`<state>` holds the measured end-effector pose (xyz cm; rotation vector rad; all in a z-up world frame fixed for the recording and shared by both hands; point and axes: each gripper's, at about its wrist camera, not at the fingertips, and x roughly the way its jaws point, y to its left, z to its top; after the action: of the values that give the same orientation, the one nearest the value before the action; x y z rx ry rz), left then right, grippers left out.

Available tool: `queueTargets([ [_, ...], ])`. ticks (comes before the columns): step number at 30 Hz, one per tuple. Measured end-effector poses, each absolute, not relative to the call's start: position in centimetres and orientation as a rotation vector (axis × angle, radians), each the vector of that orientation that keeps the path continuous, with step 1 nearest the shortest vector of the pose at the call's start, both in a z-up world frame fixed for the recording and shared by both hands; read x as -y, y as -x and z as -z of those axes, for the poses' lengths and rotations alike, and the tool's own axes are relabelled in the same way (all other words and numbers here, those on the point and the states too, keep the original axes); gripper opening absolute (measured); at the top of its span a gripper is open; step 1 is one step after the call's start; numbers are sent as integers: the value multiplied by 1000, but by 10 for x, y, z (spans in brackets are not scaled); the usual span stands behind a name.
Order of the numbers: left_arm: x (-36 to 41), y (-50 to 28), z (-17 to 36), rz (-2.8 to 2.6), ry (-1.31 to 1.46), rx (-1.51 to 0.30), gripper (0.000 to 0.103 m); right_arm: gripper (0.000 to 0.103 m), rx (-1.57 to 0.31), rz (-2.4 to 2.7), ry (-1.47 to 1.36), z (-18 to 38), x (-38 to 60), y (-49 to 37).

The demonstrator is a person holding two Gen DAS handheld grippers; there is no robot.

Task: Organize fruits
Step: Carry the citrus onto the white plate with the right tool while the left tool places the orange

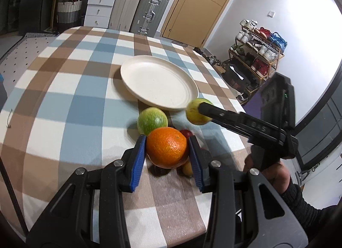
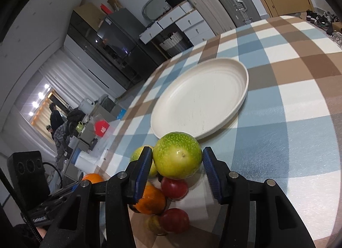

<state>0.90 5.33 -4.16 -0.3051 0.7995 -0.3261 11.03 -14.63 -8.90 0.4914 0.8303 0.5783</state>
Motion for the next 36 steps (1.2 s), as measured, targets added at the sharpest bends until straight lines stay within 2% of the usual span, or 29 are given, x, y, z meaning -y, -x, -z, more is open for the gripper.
queueTargets([
  [9,-60,-52,9,304,268,-749,36,50,-747,-613,-484,56,156,-120],
  [15,-63,-107,-4,306,251,-768,36,49,-733,-627,-452,42,160,-141],
  [16,-62,-118,-5,307,248,-776,36,48,-730,-628,-451,41,161,-146],
  [18,-60,-137,-5,310,245,-787,36,35,-725,-651,-467,37,164,-157],
  [19,-58,-149,-5,321,242,-794,36,35,-722,-649,-471,35,166,-163],
  [36,-31,-269,71,277,236,-957,36,35,-826,-580,-440,87,156,-223],
])
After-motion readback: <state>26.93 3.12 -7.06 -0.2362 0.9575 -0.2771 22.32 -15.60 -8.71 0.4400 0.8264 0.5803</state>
